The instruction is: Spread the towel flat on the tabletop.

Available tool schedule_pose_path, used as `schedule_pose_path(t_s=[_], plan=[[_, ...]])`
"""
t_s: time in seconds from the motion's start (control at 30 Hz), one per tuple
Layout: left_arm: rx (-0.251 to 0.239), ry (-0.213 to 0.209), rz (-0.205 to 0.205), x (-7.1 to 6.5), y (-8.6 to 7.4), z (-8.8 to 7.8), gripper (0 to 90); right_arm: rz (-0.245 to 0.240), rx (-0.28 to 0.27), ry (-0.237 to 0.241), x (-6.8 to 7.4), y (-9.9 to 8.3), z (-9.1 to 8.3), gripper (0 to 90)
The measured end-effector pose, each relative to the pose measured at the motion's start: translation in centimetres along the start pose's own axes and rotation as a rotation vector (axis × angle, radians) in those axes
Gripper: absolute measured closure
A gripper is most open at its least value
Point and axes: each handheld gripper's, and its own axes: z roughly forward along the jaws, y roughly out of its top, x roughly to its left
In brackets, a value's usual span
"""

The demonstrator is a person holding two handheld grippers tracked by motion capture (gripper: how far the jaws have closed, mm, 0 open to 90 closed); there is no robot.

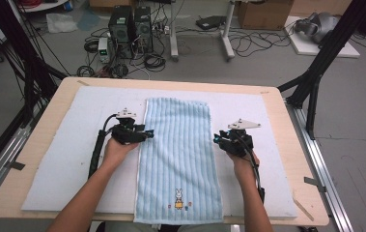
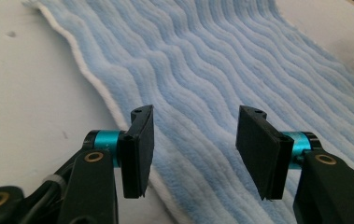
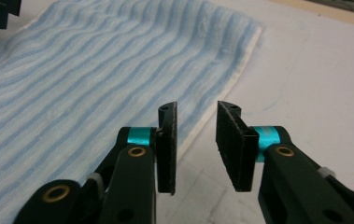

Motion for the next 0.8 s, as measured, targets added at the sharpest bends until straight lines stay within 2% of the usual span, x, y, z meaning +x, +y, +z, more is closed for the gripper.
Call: schedule_pose_path(t_s=[0.13,0.2,0.23,0.27,0.3,0.37,0.47,0.53,0.7,0.8], plan=[[0.046,-0.003,0.053,-0.7,-0.4,0.6,53.8,0.008,0.024,0.009,0.5,-0.7,0.1,61.0],[0.083,0.004,0.097,-1.1,-0.8,1.1,64.8,0.028,0.056,0.016,0.5,-0.9,0.3,56.3],[0.069,0.023,0.121,-1.4,-1.1,1.3,70.1,0.038,0.067,0.023,0.6,-0.9,0.4,55.3],[0.061,0.031,0.141,-1.5,-1.3,1.3,79.1,0.033,0.075,0.023,0.7,-1.0,0.4,54.0],[0.057,0.027,0.123,-1.4,-1.3,1.3,84.8,0.028,0.079,0.020,0.8,-1.0,0.5,52.6],[0.054,0.023,0.107,-1.2,-1.3,1.3,86.5,0.030,0.076,0.029,0.9,-0.9,0.6,50.4],[0.046,0.030,0.093,-0.8,-1.2,1.2,86.9,0.022,0.067,0.026,1.2,-0.8,0.8,50.6],[0.034,0.034,0.062,-0.3,-1.1,1.2,87.1,0.029,0.069,0.039,1.3,-0.8,1.1,50.7],[0.029,0.067,0.031,1.3,-0.7,0.9,87.2,0.049,0.076,0.056,1.7,-0.7,1.9,49.8],[0.008,0.084,-0.006,2.5,-0.4,0.8,87.1,0.052,0.081,0.059,2.1,-0.6,2.4,49.8]])
